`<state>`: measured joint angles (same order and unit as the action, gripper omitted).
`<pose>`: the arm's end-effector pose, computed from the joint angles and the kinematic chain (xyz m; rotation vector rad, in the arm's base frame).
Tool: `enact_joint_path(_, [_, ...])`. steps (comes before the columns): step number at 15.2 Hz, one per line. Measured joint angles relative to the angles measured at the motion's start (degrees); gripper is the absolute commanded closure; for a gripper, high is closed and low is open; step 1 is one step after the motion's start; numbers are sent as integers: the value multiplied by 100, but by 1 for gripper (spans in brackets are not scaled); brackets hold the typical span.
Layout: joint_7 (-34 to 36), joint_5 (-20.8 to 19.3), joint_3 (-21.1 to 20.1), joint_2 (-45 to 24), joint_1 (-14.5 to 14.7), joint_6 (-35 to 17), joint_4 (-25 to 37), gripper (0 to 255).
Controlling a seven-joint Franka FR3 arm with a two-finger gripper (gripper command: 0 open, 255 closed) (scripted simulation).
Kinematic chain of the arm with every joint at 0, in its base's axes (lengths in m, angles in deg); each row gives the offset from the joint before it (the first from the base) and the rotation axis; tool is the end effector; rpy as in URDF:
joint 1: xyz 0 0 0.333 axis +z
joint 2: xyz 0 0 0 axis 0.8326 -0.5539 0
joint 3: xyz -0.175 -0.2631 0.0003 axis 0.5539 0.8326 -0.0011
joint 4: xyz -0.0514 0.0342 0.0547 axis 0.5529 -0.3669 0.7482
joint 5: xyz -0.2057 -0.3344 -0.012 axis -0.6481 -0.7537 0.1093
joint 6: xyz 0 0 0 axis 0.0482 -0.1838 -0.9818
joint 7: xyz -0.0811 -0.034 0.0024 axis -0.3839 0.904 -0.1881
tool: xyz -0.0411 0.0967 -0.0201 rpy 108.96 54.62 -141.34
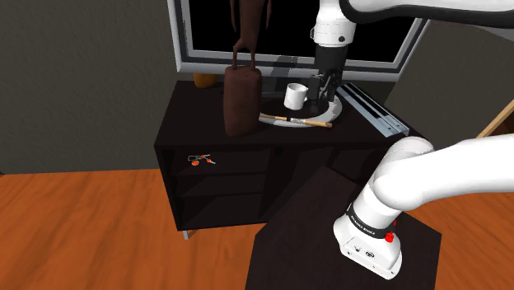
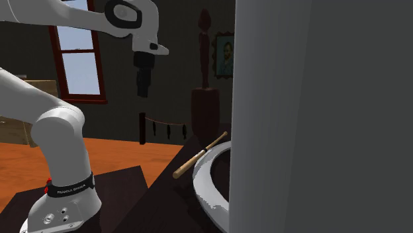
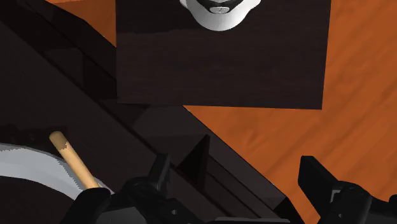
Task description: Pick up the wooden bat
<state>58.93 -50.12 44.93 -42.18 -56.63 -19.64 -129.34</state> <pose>0.2781 0.0207 0.5634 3.0851 0.0179 -0.2225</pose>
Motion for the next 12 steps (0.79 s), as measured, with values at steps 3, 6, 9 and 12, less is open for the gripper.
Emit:
enact_joint_path(3, [-257,-112,151,-70,9,-191,-92,0])
enact_joint_path(6, [-859,-357,501,-385,24,-661,-172,0])
enact_joint_path(9, [-1521,-589,887,-767,37,-1176,-214,0])
enact_joint_path(12, [-2155,-751,1240,-1153,77,-1719,-278,0])
